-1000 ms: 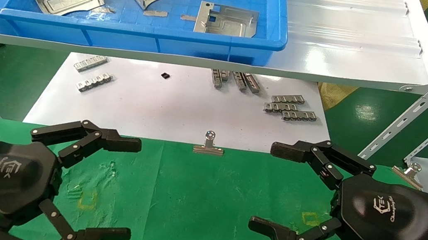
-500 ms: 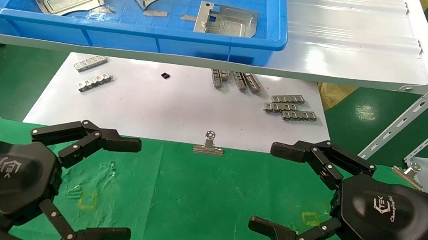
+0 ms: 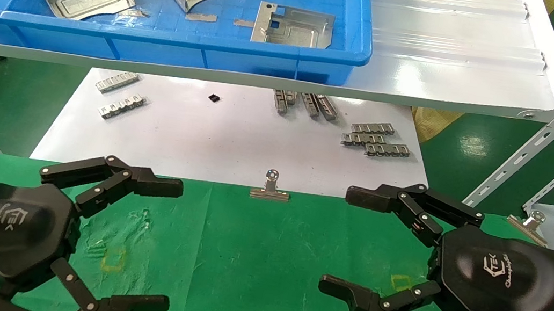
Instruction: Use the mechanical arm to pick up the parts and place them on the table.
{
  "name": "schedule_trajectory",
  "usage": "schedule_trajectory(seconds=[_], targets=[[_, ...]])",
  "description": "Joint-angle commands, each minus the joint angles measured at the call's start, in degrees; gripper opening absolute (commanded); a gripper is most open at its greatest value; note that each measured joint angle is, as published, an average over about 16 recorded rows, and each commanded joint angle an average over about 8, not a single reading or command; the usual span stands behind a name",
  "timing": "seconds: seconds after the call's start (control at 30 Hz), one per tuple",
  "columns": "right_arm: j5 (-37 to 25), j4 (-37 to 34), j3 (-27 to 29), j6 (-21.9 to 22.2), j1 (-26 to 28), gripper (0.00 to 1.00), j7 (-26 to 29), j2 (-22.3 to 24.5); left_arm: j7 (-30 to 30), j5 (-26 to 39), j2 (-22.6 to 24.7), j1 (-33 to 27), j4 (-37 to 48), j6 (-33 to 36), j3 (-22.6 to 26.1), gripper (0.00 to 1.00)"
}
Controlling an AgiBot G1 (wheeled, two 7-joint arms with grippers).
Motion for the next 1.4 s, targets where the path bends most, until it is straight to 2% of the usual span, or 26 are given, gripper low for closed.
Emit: schedule_trajectory(seconds=[0.03, 0.73, 0.87, 1.0, 1.13, 1.4], targets=[[0.00, 0.00, 0.00, 0.00, 0.00, 0.00, 0.00, 0.00, 0.00, 0.00, 0.00, 0.00, 0.00, 0.00, 0.00, 1.00], [0.00, 0.00, 0.00, 0.00, 0.00, 0.00, 0.00, 0.00, 0.01, -0.06, 0.01, -0.09, -0.04, -0.02, -0.06, 1.00], [0.00, 0.00, 0.00, 0.00, 0.00, 0.00, 0.00, 0.00, -0.25, -0.22, 0.40, -2.24, -0.23, -0.35, -0.40, 1.00], [0.00, 0.00, 0.00, 0.00, 0.00, 0.00, 0.00, 0.00, -1.49, 1.81, 2.49, -9.59, 1.48, -1.88, 0.00, 1.00], [0.00, 0.00, 0.00, 0.00, 0.00, 0.00, 0.00, 0.00, -2.93, 7.52, 7.27, -20.88, 8.31, -4.41, 2.43, 1.00], [0.00, 0.00, 0.00, 0.00, 0.00, 0.00, 0.00, 0.00, -0.92, 25.35, 21.12, -43.33, 35.51, -13.40, 10.82, 1.00]])
